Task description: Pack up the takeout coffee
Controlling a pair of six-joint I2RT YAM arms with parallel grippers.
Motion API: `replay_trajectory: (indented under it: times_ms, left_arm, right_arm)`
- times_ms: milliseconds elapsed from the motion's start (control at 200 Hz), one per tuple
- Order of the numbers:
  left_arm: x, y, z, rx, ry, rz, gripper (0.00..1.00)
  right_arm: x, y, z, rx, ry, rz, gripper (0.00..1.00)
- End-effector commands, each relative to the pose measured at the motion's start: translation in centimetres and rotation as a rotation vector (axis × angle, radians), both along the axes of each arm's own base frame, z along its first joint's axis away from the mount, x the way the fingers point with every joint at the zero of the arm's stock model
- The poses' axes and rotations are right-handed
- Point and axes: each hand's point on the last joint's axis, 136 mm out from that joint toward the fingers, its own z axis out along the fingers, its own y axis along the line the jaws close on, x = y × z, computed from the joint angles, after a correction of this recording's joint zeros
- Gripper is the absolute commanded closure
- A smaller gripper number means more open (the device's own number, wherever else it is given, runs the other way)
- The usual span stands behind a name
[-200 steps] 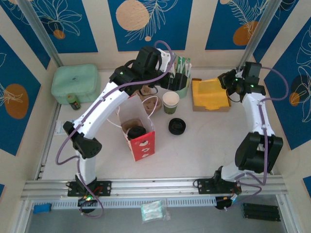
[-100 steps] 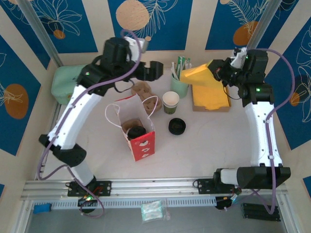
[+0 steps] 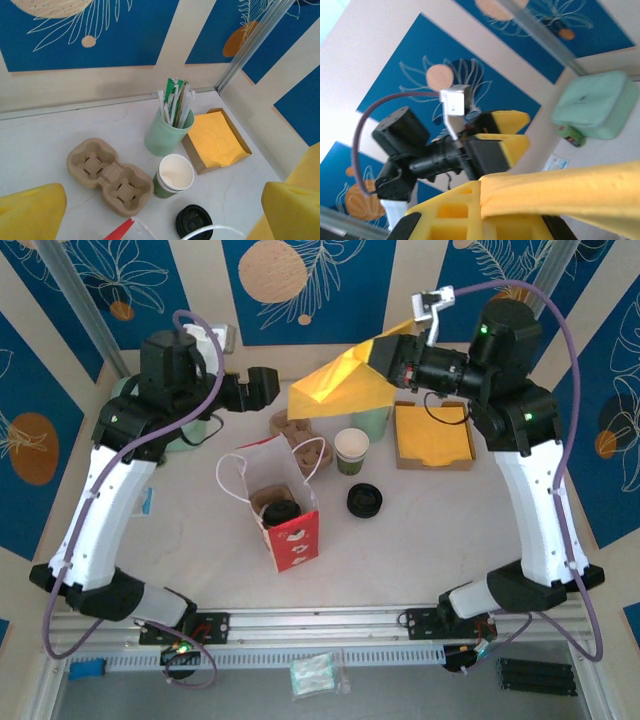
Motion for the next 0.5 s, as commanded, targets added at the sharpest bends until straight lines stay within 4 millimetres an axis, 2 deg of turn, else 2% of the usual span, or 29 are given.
replay_trajectory:
  times_ms: [0,190,370,495]
  left_arm:
    - [-1.4,1.5,0.6,-0.020,-0.020,0.026,0.01]
    - [-4.6,2.0,-0.1,-0.069,-0.005,-0.013,0.00]
    - [-7.6,2.6,-1.0,-0.122,0.010,-0.043,0.01]
    - [-9.3,3.1,-1.9,-0.147,0.033,-0.051,0.01]
  right_arm:
    - [-1.2,2.5,-0.3,-0.028,0.012,0.109,1.00]
    - [-2.3,6.6,-0.5,-0.053,0.021,0.244,1.00]
    - [-3.0,10.1,-2.1,-0.084,0.054,0.352,1.00]
    - [-3.5,11.7,-3.3,-0.103,0.078,0.399,1.00]
